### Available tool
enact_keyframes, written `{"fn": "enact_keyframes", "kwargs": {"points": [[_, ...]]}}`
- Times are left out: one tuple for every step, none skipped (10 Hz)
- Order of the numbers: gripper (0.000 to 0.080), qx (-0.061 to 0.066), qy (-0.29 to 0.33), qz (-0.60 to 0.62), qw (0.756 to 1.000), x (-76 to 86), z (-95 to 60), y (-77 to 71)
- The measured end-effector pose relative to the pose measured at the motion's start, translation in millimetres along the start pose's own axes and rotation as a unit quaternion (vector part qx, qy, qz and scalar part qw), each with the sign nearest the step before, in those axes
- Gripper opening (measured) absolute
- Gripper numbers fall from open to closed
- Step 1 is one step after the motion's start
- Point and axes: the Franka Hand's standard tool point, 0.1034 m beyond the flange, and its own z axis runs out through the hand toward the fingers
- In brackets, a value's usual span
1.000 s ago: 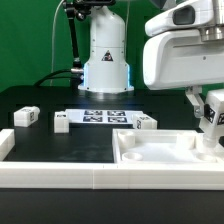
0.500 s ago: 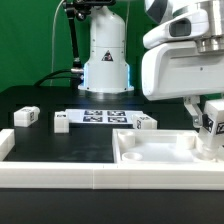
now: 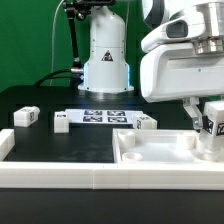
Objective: Assemble one leg
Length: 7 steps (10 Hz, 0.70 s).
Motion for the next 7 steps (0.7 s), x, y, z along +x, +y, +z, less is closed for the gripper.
{"fn": "enact_keyframes", "kwargs": {"points": [[0.0287,0.0,0.0,0.0,1.0,0.1,-0.2,0.0],[0.0287,0.0,0.0,0.0,1.0,0.4,-1.0,0.5],[0.0287,0.0,0.0,0.0,1.0,0.0,-1.2,0.5],[0.0287,0.0,-0.001,0.0,1.0,-0.7,-1.0,0.7],[0.0287,0.0,-0.001,0.001,1.0,-1.7,-0.7,1.0],[0.0287,-0.001,0.0,0.001,1.0,-1.9,-0.7,1.2],[0.0287,-0.001,0.0,0.001,1.0,-2.0,-0.8,1.5]]}}
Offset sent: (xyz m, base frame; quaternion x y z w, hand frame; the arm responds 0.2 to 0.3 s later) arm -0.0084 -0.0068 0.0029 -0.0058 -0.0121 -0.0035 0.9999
